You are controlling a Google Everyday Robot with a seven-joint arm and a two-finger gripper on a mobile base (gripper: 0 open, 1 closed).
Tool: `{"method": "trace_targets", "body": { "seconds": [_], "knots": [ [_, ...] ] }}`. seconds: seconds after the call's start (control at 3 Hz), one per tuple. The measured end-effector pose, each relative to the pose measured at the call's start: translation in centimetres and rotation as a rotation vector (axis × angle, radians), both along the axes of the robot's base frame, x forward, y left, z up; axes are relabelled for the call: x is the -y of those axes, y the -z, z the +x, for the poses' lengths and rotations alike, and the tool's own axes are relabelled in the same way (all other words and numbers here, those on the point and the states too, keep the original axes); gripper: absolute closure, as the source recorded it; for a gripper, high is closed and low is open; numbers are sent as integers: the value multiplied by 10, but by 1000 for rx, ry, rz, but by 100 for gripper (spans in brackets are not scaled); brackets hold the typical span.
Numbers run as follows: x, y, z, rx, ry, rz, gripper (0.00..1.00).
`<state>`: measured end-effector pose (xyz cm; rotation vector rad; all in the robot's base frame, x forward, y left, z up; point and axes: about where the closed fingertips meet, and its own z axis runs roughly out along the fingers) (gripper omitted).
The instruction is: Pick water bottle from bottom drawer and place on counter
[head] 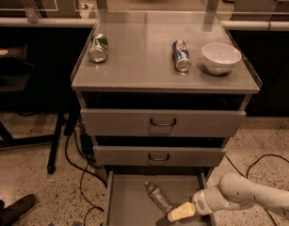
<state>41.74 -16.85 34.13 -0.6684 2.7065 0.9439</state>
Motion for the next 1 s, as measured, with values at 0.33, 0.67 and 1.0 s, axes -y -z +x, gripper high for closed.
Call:
{"method": "trace_targets", "body": {
  "seconds": [0.33, 0.67, 1.0],
  "knots": [
    [-4, 18, 11, 20, 52, -39, 0],
    [-6, 19, 10, 18, 52, -39, 0],
    [-16, 28, 25, 57, 99, -21, 0]
  ]
}}
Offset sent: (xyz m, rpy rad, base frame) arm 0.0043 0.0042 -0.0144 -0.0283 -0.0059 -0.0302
